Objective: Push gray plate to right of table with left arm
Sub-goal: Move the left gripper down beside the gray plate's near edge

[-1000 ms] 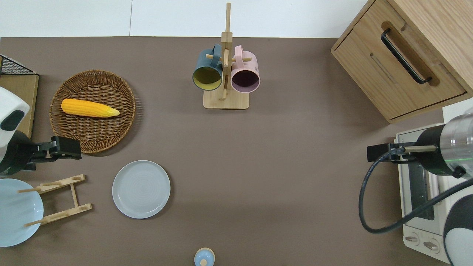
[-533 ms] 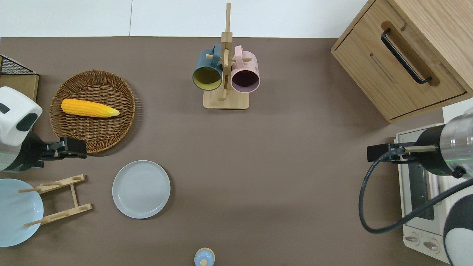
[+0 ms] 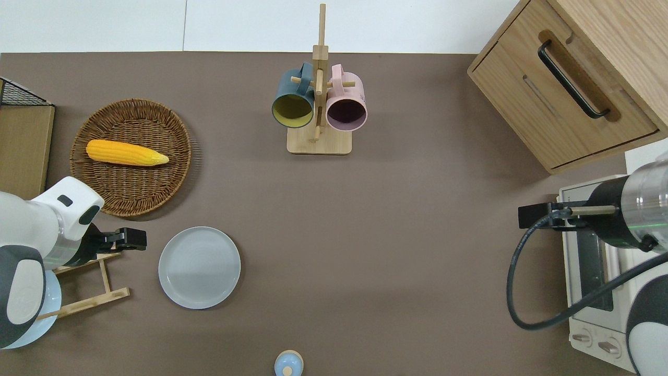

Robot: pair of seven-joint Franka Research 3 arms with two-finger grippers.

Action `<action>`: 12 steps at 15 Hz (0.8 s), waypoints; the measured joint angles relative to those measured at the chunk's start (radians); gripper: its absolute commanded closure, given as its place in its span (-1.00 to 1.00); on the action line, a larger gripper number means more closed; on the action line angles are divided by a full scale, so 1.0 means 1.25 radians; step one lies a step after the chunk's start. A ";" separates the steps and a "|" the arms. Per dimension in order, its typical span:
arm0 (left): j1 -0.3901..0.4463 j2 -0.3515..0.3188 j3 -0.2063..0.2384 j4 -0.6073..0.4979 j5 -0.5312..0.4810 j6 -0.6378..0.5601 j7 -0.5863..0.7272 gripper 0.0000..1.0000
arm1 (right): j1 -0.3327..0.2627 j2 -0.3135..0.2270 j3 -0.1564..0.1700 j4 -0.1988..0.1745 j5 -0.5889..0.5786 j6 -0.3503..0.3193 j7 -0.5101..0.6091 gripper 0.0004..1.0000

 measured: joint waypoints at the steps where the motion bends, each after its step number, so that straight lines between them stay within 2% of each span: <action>1: 0.000 -0.003 0.000 -0.010 -0.001 0.001 0.000 -0.98 | 0.000 0.000 0.000 0.000 0.000 0.000 0.000 -0.99; 5: 0.004 -0.006 -0.001 -0.065 -0.030 0.045 0.000 -0.98 | 0.000 0.000 0.000 0.000 0.000 0.000 0.000 -0.99; 12: 0.015 0.002 -0.003 -0.226 -0.092 0.218 0.001 -0.93 | 0.000 0.000 0.000 0.000 0.000 0.000 0.000 -0.99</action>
